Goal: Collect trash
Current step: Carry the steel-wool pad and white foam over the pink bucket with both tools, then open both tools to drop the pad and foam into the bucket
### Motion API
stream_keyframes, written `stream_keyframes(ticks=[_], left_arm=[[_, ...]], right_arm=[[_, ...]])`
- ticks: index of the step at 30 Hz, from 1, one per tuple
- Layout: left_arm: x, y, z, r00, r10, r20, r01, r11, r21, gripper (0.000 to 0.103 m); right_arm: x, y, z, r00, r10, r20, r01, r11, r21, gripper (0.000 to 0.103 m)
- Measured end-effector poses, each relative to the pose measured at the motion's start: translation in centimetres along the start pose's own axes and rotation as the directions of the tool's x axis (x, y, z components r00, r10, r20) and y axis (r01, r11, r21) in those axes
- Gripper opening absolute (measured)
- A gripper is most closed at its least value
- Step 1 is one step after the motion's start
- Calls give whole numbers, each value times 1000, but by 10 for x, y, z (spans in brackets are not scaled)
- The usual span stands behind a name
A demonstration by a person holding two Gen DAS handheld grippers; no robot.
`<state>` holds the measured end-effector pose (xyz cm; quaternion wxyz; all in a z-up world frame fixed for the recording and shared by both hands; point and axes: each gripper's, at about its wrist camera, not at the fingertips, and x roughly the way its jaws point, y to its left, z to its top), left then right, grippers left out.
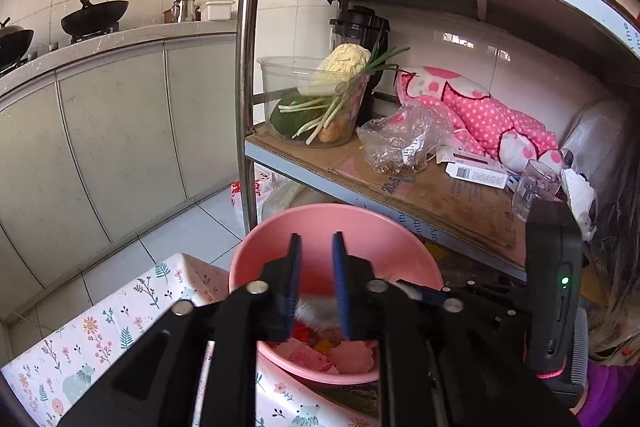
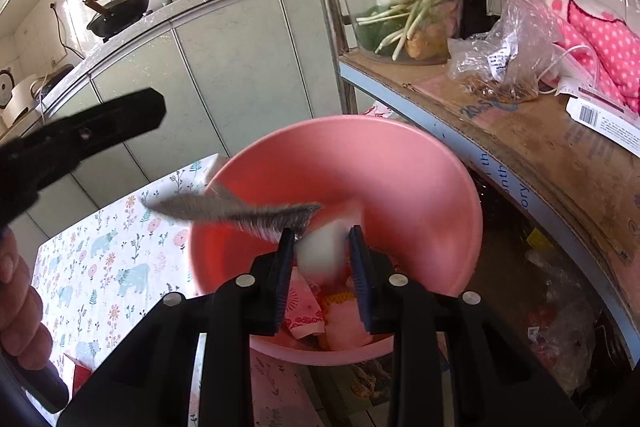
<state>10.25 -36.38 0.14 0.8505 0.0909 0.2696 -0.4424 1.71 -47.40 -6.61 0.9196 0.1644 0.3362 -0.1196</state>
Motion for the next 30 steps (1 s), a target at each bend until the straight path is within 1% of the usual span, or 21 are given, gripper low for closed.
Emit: stream_keyframes(ticks=[2,9,12,14,20,24,28,30], left_arm=[[-3,1,1,1000,-11,3,11,1000,-6,18],[-25,6,7,1000,-4,29,5,1000,-16,18],[-33,7,8,1000,-3,18,4,1000,-21,19],[-40,7,8,1000,1,22,-1,1000,-24,19],[-68,5,7,999,1,44,0,1000,-20,19],[-88,2,5,998,1,61,0,1000,-8,19],[-111,1,-2,997,10,71,-9,1000,-10,19],[-121,3,-6,997,18,69,-17,1000,-21,19]], right_arm=[[0,-1,-1,1000,-8,-1,8,1000,-3,29],[-7,1,-1,1000,-7,16,7,1000,-28,29],[-11,2,1,1000,-9,23,10,999,-31,29],[-14,3,2,999,-9,31,10,999,-35,37],[-27,8,2,999,-10,49,13,998,-63,38],[-41,15,2,998,20,66,-14,996,-85,38],[-61,26,-2,993,70,90,-58,990,-129,38],[-72,33,-5,990,108,92,-94,985,-147,38]])
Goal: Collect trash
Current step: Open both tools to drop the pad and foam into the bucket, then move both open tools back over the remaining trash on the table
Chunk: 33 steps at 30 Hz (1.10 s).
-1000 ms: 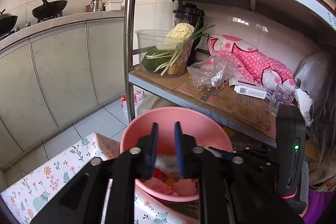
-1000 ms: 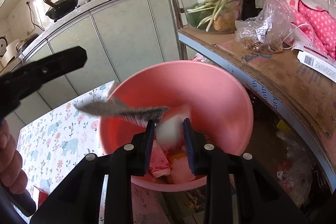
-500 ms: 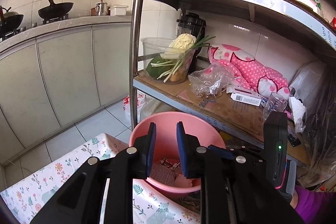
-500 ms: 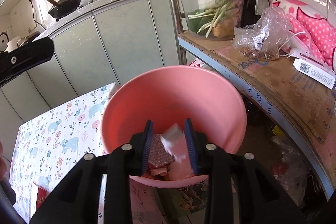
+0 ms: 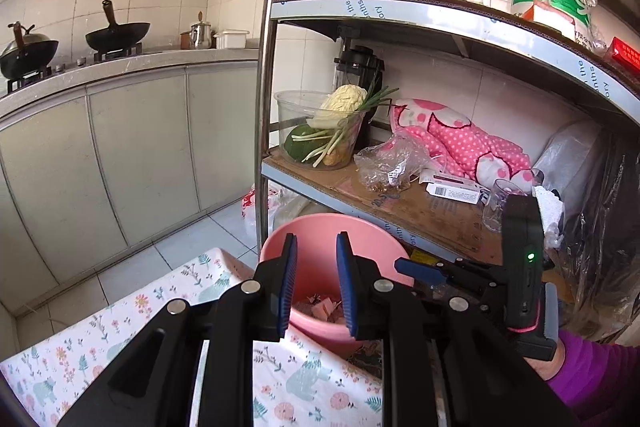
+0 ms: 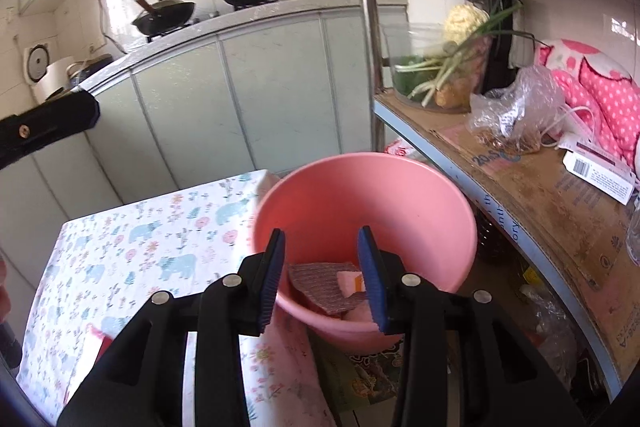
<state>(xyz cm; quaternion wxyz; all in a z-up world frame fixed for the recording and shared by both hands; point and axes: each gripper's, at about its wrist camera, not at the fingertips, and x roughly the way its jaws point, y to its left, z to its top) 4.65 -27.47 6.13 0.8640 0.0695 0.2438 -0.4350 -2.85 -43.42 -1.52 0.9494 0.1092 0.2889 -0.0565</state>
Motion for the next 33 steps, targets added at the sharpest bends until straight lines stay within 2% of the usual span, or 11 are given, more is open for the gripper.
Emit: stream_keyframes(ticks=[6,10,12,13,14,19,24,27,31,33], left_arm=[[-38,12,-16,999,45,-4,-45,999,-30,19],[-63,21,-32,997,82,-11,-82,995,-55,19],[-75,26,-41,995,101,-20,-102,993,-65,30],[-81,29,-45,994,107,-22,-108,992,-70,44],[-88,32,-51,993,114,-22,-115,990,-79,50],[-118,46,-76,987,152,-45,-156,980,-121,51],[-130,56,-111,977,157,-144,-181,969,-170,51],[-126,57,-133,964,144,-221,-188,963,-193,51],[-109,51,-158,934,142,-329,-212,959,-188,51],[-99,49,-168,917,131,-377,-217,957,-195,51]], right_arm=[[-29,24,-4,996,85,24,-84,995,-45,38],[-46,42,-9,990,141,8,-140,986,-92,39],[-52,51,-13,986,168,-10,-168,979,-115,42],[-55,55,-15,983,183,-20,-184,975,-123,44],[-58,59,-18,979,202,-35,-205,970,-132,44],[-64,77,-33,965,245,-96,-259,950,-173,44],[-65,91,-49,947,276,-167,-305,934,-186,44],[-64,98,-57,934,289,-211,-331,923,-197,44],[-61,108,-67,916,301,-265,-361,907,-217,45],[-60,111,-72,903,311,-298,-382,897,-222,52]])
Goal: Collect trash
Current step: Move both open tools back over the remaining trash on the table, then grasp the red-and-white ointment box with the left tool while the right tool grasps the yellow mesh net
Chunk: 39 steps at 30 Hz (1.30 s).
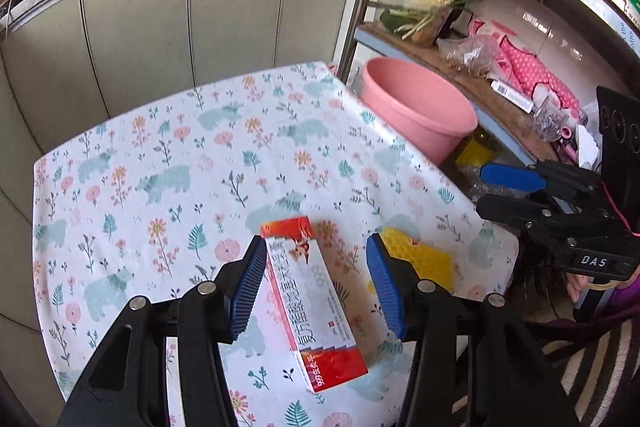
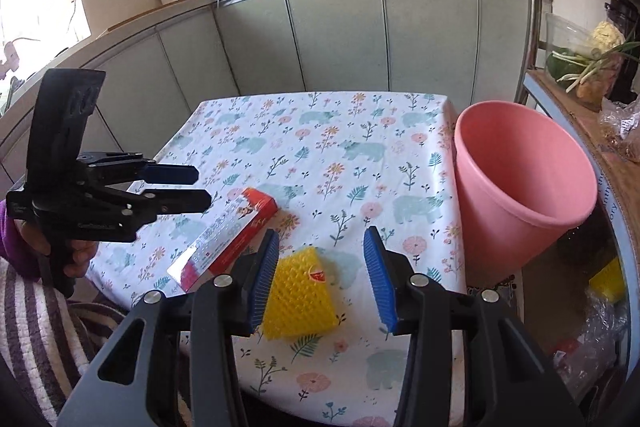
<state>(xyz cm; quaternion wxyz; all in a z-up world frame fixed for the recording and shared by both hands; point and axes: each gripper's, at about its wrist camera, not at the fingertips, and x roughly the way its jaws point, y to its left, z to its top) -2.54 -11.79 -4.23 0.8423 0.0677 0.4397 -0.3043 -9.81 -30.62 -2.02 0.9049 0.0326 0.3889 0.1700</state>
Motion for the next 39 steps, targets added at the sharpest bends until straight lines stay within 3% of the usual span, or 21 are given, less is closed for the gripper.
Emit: stream_keyframes(ticks=[2,14,17,19,27,34,39], left_arm=[[12,-3,-7,999,10,-49,-11,1000,-6,51],[46,-1,-22,977,76,-199,-84,996,-30,51],[46,6,-22,978,82,-192,-93,994,-50,51],[45,11,-22,980,94,-178,-106,993,-56,43],[38,46,-18,973,200,-119,-214,969,-126,42],[34,69,-11,964,249,-97,-262,952,-157,42],[36,78,-14,964,249,-95,-262,948,-180,42]], right_arm=[[5,3,-4,999,17,-28,-18,1000,-12,57],[34,14,-20,986,62,-154,-74,994,-76,58],[44,16,-23,982,56,-180,-74,993,-91,58],[49,15,-24,980,56,-191,-74,993,-91,58],[66,15,-28,972,35,-234,-63,992,-112,58],[80,23,-31,965,-9,-261,-37,985,-170,58],[78,18,-17,981,-46,-189,14,986,-169,35]])
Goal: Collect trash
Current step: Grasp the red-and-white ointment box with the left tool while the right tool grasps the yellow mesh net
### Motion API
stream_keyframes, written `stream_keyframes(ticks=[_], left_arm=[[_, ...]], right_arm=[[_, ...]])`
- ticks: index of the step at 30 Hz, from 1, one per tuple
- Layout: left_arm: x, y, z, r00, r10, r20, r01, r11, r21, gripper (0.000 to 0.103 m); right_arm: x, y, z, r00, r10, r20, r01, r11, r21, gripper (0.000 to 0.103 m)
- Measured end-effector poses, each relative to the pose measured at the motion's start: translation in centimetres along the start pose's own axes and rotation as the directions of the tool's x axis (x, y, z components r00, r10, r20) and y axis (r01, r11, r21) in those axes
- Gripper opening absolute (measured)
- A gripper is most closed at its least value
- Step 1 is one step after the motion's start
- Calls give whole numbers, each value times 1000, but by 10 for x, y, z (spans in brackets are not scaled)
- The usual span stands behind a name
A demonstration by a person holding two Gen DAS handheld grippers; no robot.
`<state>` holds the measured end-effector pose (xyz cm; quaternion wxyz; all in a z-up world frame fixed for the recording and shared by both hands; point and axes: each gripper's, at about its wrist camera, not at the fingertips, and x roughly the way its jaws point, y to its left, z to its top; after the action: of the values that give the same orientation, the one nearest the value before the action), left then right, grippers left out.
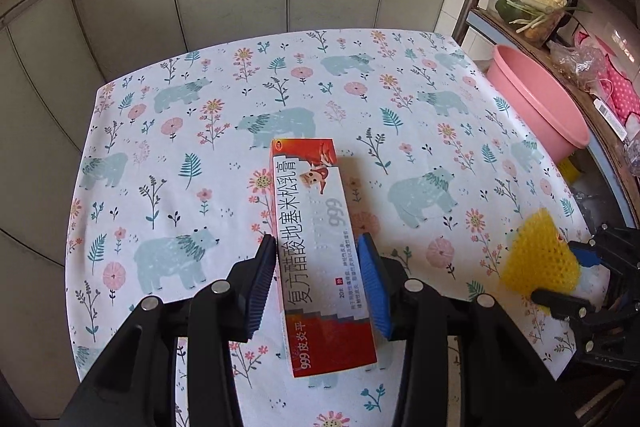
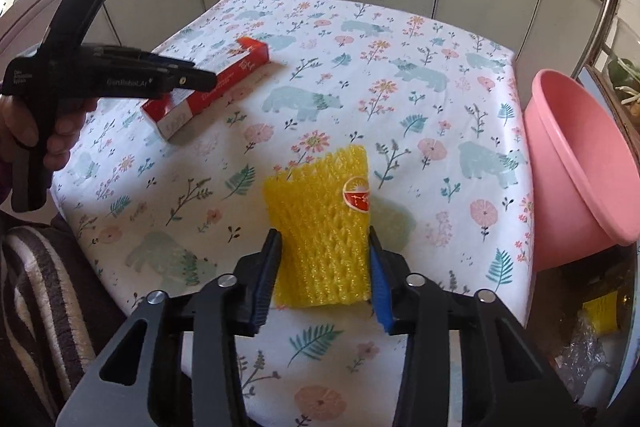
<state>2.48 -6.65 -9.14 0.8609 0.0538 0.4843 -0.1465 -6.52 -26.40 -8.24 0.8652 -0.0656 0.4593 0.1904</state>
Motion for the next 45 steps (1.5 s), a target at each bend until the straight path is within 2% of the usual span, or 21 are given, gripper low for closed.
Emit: stream_keyframes(ticks=[6,12,15,17,26,29,33,36,39,45], left_arm=[[2,13,5,1000,10,15,-9,1000,-29,42],[6,23,3,1000,-2,-2,2,998,-62,45],[13,28,0,999,-13,-46,9,996,-94,45],[13,27,-1,999,-10,-38,7,996,-85,45],[15,22,0,999,17,-44,-20,997,-79,49],[16,19,0,999,23,-37,-25,997,-78,51],[16,17,-2,998,38,-40,-40,999,-30,51],[11,25,-2,999,13,-43,-16,997,-81,51],[1,35,-2,999,-28,-25,25,991,-129,51],[-8,40,0,999,-45,5,46,989,-143,51]], right_arm=[[5,-33,24,997,-25,72,15,990,138,33],[27,-46,31,999,-33,40,24,978,207,33],[34,-46,28,999,-32,21,27,978,209,34],[35,-45,26,999,-32,19,28,978,209,41],[32,-47,20,999,20,47,-29,979,202,55],[32,-51,20,998,36,51,-47,973,228,55],[32,-50,21,999,33,41,-42,972,233,55],[28,-48,21,999,28,22,-32,972,231,55],[16,-49,20,997,43,64,-57,969,241,55],[5,-52,18,997,25,72,-42,968,247,55]])
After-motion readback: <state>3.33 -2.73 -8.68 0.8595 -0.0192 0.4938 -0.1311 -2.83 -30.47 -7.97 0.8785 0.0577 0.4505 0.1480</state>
